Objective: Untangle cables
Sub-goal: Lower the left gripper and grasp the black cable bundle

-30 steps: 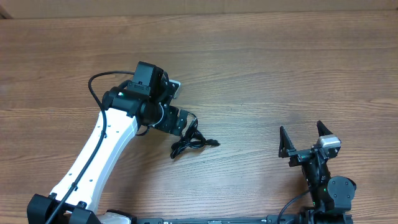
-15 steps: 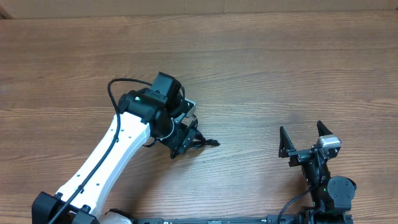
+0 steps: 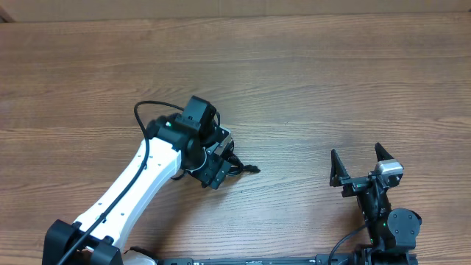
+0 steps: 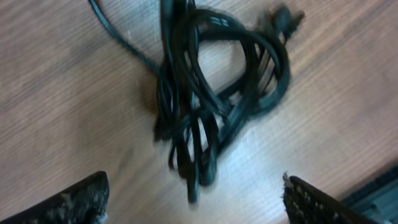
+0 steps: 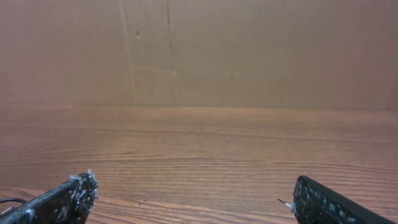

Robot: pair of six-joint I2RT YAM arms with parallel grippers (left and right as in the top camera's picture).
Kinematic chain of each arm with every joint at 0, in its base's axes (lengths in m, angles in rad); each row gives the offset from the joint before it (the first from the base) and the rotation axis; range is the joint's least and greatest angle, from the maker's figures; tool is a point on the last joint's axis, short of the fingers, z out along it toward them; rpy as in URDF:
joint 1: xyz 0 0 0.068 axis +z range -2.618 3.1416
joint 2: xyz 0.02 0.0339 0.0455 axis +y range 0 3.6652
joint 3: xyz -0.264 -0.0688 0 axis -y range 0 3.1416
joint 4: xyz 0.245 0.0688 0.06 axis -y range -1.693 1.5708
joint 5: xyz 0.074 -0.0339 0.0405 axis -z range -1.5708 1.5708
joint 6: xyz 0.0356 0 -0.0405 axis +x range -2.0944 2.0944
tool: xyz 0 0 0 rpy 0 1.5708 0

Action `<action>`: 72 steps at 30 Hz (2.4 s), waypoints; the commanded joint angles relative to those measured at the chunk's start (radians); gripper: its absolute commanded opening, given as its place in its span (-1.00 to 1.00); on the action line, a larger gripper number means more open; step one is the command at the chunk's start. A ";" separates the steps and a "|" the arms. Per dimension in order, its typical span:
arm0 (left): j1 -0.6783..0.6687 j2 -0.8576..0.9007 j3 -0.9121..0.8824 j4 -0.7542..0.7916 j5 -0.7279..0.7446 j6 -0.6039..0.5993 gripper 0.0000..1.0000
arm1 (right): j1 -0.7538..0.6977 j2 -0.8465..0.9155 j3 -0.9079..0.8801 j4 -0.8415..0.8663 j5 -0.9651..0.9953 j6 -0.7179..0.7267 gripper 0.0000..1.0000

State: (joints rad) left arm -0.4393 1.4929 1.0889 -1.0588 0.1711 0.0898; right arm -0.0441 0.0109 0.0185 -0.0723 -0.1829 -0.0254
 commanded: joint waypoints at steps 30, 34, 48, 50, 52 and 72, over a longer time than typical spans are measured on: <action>-0.007 0.006 -0.264 0.371 0.066 0.019 -0.92 | 0.004 -0.008 -0.010 0.003 0.007 0.006 0.99; -0.007 0.006 -0.264 0.384 0.066 0.019 -0.92 | 0.004 -0.008 -0.010 0.003 0.007 0.006 1.00; -0.007 0.006 -0.264 0.383 0.096 0.018 -0.91 | 0.004 -0.008 -0.010 0.003 0.007 0.006 1.00; -0.007 0.006 -0.264 0.383 0.096 0.018 -0.92 | 0.004 -0.008 -0.010 0.003 0.007 0.006 0.99; -0.007 0.006 -0.264 0.383 0.096 0.018 -0.92 | 0.004 -0.008 -0.010 0.003 0.007 0.006 0.99; -0.007 0.006 -0.264 0.380 0.097 0.007 -0.92 | 0.004 -0.008 -0.010 0.003 0.006 0.006 0.99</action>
State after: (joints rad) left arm -0.4393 1.4986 0.8307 -0.6807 0.2440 0.1074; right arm -0.0441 0.0109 0.0185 -0.0723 -0.1825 -0.0257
